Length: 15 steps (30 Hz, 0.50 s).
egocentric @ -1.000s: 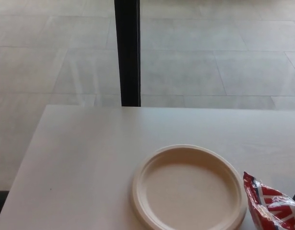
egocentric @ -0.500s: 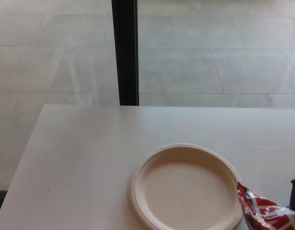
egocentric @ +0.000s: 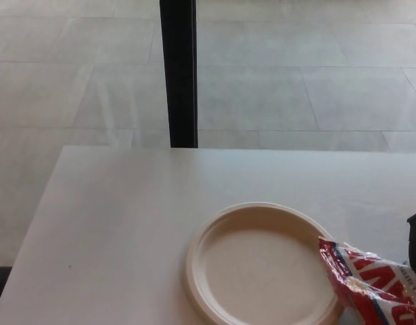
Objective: The robot uses its right hand to pick up a bag of sunflower seeds kept in the middle of the desk and tilts it over a plate kept next to it to pour out a few seeds and then puts the bag of seeds back on the desk
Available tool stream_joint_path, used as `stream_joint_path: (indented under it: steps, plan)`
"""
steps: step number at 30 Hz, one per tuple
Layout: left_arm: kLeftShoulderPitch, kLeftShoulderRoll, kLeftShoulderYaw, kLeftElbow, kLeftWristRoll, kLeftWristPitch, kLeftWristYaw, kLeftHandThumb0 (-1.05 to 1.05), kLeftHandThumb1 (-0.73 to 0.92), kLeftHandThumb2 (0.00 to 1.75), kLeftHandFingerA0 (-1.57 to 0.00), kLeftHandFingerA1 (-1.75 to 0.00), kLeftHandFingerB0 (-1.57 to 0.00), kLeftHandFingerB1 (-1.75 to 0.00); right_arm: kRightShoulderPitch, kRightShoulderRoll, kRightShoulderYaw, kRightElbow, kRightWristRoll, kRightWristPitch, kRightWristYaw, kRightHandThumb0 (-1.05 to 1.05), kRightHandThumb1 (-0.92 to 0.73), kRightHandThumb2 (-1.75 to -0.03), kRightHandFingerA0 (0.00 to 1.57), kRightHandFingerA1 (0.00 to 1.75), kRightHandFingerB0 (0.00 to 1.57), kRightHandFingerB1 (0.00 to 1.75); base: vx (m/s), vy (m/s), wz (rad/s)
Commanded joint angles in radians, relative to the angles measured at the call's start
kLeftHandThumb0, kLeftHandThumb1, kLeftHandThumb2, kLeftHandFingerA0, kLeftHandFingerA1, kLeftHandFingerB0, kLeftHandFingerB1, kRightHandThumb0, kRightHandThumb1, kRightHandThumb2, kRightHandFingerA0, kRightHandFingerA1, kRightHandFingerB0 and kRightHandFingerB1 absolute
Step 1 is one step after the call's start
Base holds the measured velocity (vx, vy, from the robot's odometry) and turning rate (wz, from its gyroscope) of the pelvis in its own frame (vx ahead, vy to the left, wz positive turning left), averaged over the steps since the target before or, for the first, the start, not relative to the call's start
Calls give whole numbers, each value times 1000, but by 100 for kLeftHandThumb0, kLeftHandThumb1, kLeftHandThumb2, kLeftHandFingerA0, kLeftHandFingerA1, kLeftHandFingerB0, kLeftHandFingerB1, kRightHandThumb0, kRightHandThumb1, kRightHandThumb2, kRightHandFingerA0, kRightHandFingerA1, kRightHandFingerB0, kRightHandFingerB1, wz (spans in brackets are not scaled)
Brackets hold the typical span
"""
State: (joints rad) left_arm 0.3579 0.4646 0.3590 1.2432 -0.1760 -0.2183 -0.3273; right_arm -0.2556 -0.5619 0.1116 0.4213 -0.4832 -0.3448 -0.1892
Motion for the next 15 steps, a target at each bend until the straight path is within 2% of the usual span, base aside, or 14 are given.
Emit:
stream_joint_path:
  steps: [1,5,6,7,11,12,13,15]
  plan:
    - [4,17,19,6,-9,-15,-6,-64,71,79,-38,-73,-33,-62,-39,-34,11,0,-37,4,31,-19,22,-86,151,136,157,136,0,0,0]
    - [12,23,-10,-1,30,-36,13,-64,76,78,-42,-72,-37,-62,-57,-28,24,-11,-50,18,40,-20,22,-86,151,136,157,137,0,0,0]
    - [4,20,4,6,12,-20,9,-62,74,76,-41,-72,-35,-60,-61,-21,26,-9,-46,18,41,-105,27,-163,157,133,157,114,0,0,0]
    - [4,18,11,8,4,-22,6,-63,72,76,-41,-74,-36,-62,-65,-16,28,-8,-46,16,39,-77,38,-168,157,132,157,114,0,0,0]
    - [6,18,9,9,11,-28,11,-61,75,77,-41,-73,-36,-62,-73,2,37,-21,-49,18,32,-85,33,-169,157,133,157,117,0,0,0]
    - [6,18,13,8,6,-25,9,-63,74,77,-42,-75,-36,-62,-73,4,39,-25,-54,18,29,-105,23,-163,157,131,157,110,0,0,0]
    - [7,18,18,6,0,-19,5,-62,73,77,-41,-74,-35,-62,-77,8,44,-33,-63,19,25,-94,27,-170,157,132,157,117,0,0,0]
    - [9,20,17,5,4,-20,4,-63,73,78,-38,-72,-35,-61,-81,13,46,-34,-69,13,17,-94,27,-170,157,136,157,118,0,0,0]
